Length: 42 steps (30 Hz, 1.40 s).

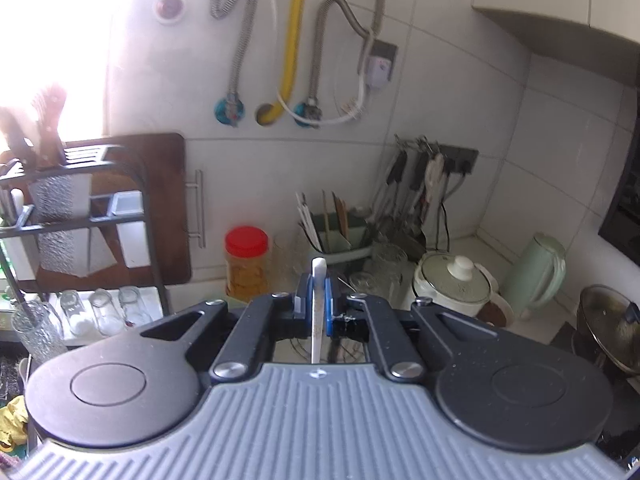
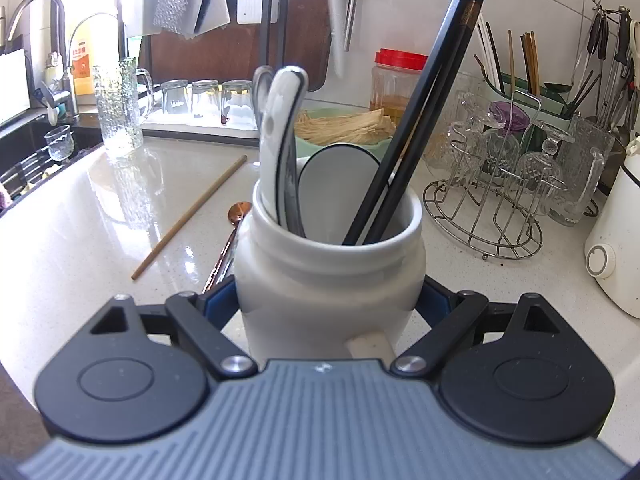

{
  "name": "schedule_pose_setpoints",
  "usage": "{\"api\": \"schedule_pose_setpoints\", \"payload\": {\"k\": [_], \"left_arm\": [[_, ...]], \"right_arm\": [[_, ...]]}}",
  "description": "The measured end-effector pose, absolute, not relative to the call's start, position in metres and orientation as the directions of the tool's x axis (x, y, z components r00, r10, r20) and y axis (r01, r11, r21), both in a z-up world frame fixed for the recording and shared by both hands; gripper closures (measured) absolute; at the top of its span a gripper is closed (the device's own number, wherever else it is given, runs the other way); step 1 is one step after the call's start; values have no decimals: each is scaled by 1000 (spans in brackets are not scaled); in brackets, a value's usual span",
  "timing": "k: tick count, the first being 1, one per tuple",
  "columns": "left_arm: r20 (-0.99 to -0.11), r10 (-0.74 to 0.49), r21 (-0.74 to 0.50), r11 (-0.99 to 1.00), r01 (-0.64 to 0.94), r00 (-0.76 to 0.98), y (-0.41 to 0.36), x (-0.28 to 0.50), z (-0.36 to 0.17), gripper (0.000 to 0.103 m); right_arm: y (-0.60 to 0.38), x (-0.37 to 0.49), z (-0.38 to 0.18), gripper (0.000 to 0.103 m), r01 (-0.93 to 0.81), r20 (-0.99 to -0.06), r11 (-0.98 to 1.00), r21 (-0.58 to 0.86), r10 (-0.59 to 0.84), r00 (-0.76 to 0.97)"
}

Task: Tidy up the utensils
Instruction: 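Lower the white stick into the mug held by the right gripper, then open the left gripper to release the white stick into the mug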

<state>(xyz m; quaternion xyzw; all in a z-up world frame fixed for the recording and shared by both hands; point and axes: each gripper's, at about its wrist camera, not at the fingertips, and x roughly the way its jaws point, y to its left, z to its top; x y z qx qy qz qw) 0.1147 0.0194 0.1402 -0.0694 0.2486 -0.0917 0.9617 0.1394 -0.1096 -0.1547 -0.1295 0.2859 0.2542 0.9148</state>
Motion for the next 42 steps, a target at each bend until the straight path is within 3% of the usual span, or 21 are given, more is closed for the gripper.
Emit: {"api": "schedule_pose_setpoints", "payload": {"k": [22,35,37,40,42], "left_arm": [[-660,-201,-122,979,161,724,-29,155,28,96],[-666,-171,-109,985,132,726,-28,163,27,95],[-660,-173,-122,985,123,731,-24,161,31,90],[-640,-153,-133,987,87,753,-15,154,38,72],[-628,-130,-136,989,56,768,-8,148,41,67]], "right_arm": [[-114,139,-157,11,-537,-577,841,-72,404,710],[-117,139,-157,11,-549,-579,833,-72,413,703],[-117,140,-157,11,-550,-580,832,-71,414,702],[-117,140,-156,11,-553,-580,830,-74,415,701],[-118,140,-156,11,-556,-580,828,-72,419,699]]}}
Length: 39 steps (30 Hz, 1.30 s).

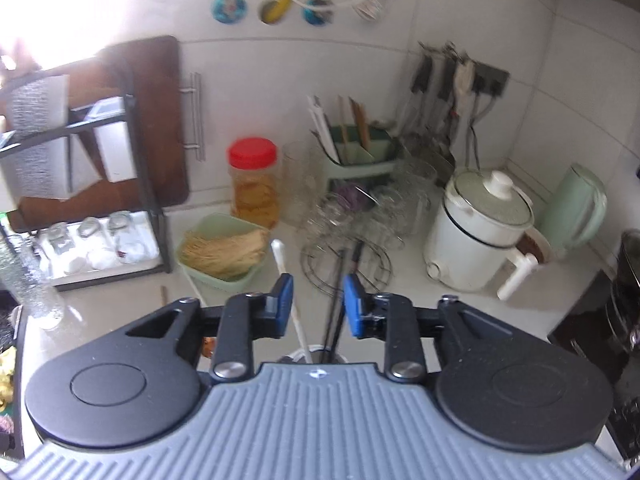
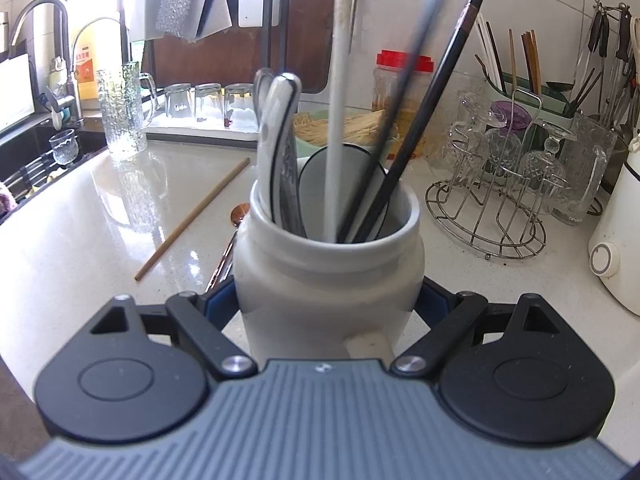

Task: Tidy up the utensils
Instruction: 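Open the left gripper to release the white stick into the mug, then move the left gripper down over the wooden chopstick on the counter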

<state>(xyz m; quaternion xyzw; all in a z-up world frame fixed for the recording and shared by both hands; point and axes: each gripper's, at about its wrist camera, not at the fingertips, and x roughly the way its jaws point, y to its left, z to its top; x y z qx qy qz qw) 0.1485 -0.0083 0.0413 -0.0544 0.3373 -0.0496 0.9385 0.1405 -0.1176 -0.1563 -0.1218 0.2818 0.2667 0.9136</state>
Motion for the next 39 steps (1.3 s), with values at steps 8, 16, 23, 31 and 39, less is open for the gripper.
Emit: {"api": "schedule_pose_setpoints", "payload": {"k": [8,16,23,31,39], "left_arm": [[-634,-32,-162,983,-92,773,24,121,34,62],[-689,35,-206,948,-242,724,53,95,1,62],[-725,44,-228,926,-300,687,73,85,-28,62],[-747,21,-253,915,-314,664,94,94,-55,62],[-764,-4,-271,910,-315,645,124,119,-74,61]], "right_arm": [[-122,144,-154,11,-572,-585,818,-54,439,682],[-123,145,-146,12,-585,-568,810,-46,461,682],[-121,147,-139,14,-593,-555,804,-50,471,685],[-118,148,-137,13,-560,-580,828,-39,437,687],[-113,147,-134,13,-525,-608,850,-39,397,688]]}}
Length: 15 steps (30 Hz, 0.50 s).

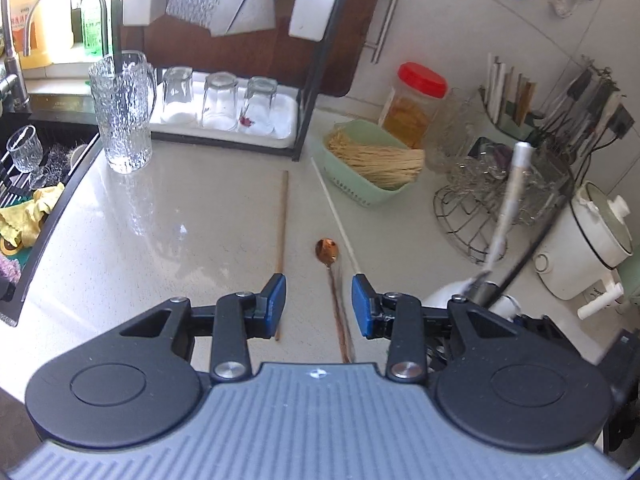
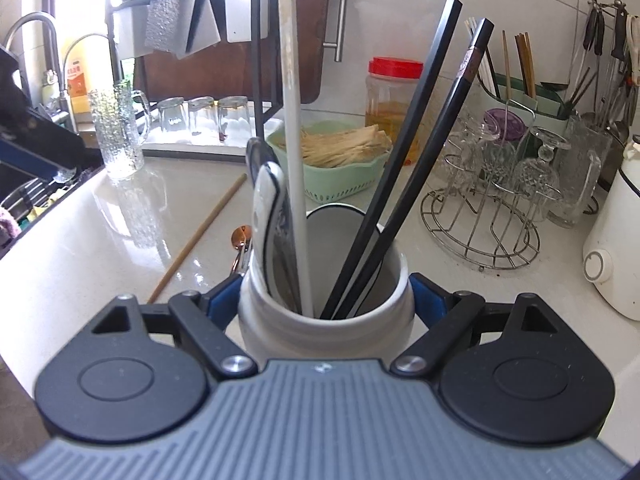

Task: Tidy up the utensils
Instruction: 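Move the left gripper down over the wooden chopstick on the counter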

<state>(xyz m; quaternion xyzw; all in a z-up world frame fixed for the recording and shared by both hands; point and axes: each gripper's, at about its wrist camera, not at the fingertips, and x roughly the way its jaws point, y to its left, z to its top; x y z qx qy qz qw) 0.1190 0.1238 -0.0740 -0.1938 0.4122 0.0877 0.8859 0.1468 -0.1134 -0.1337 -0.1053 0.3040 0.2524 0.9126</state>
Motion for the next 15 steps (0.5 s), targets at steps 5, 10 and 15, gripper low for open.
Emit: {"api": "schedule_pose_setpoints", "payload": {"k": [5,10,15], "left_arm": [[-783,-36,-289,905,-313,621,146,148,-99,57],[-805,-50,-271,918,-290,592,160,182,-126,57],[-815,-67,-273,920,-280,575,171,217,-153,57]], "right_arm": [[-109,146,-132,13,-493,-624,869,-44,361,693],[-104,144,-131,13,-448,-640,893,-47,317,700],[-100,147,-127,13,-421,-669,906,-49,283,687]]}}
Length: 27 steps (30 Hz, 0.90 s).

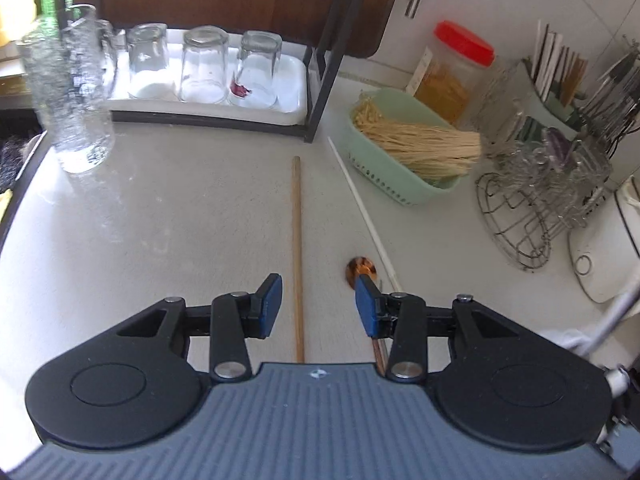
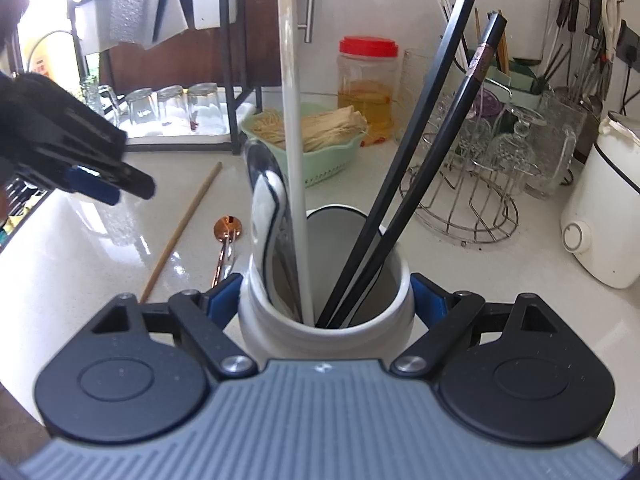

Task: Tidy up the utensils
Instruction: 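Move the left gripper down over the wooden chopstick on the counter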

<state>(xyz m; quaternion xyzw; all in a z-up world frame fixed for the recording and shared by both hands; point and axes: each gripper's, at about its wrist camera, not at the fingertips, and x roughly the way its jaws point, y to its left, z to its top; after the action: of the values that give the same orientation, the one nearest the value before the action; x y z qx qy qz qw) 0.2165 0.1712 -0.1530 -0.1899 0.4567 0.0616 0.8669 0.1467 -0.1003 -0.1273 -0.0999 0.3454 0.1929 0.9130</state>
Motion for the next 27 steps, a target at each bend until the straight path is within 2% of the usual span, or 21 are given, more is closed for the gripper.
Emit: {"api": "schedule_pose_setpoints", "payload": {"k": [10,21,27], "left_arm": [[-833,-55,-244,930,-276,551,183,279,-192,57],[-831,-11,-190,945,-266,557,187,327,-207,59],[-825,30,-129,962,-241,564,180,343,-211,67]], "right_arm": [[-94,146,-127,13,-378,-683,924,-55,241,689],[-85,146,-128,13,-329,-683,941,-76,191,705],[-83,145,-129,13,-318,-679,945,-81,182,712]]}}
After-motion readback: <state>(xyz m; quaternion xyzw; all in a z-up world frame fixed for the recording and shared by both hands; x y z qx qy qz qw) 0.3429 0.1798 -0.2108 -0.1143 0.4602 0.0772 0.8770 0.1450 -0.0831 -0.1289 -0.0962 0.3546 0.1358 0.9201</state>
